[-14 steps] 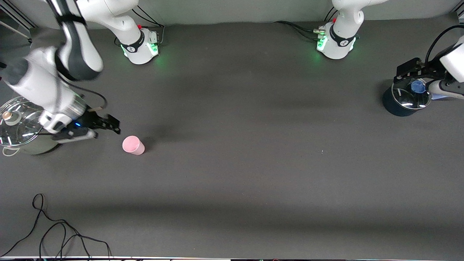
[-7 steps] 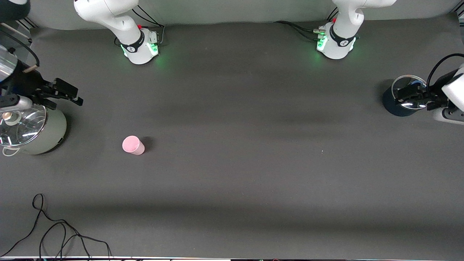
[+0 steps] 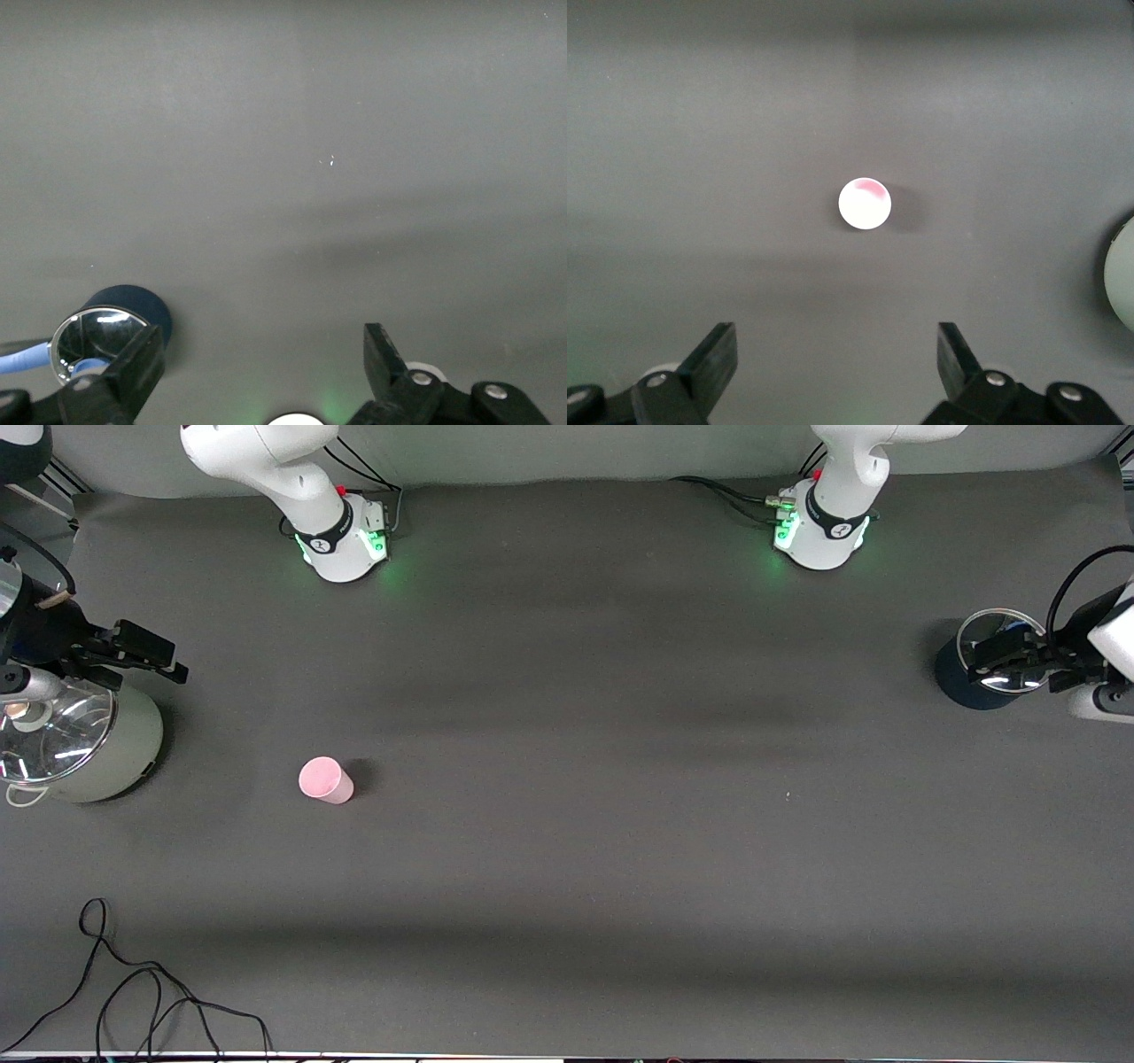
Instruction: Transfer pink cup from left to right arm
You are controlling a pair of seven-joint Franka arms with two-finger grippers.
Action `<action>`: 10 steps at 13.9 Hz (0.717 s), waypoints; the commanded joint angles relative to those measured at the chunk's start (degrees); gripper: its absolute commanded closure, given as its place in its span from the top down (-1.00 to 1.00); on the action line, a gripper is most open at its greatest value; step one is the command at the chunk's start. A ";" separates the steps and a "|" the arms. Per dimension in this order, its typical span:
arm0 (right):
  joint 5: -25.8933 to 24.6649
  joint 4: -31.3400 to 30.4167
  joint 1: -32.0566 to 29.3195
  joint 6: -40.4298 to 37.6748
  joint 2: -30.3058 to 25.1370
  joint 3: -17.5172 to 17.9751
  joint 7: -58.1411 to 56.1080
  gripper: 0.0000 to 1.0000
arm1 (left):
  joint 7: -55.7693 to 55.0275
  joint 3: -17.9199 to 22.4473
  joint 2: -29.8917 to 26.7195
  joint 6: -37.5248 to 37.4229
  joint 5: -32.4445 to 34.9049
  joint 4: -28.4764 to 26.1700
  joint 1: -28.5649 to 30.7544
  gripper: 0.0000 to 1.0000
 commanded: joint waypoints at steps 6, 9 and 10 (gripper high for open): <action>-2.08 1.66 0.17 -1.95 0.73 -0.03 0.30 1.00 | -1.11 -1.00 -3.21 -1.01 1.81 -2.47 0.89 0.99; -2.78 2.01 -4.28 -1.95 0.90 5.12 0.56 1.00 | -0.85 -1.35 -3.21 -1.10 4.97 -2.47 0.89 0.99; -4.52 2.19 -8.14 -1.95 0.82 10.20 0.56 1.00 | -0.67 -1.44 -3.12 -0.92 4.97 -2.47 0.89 0.99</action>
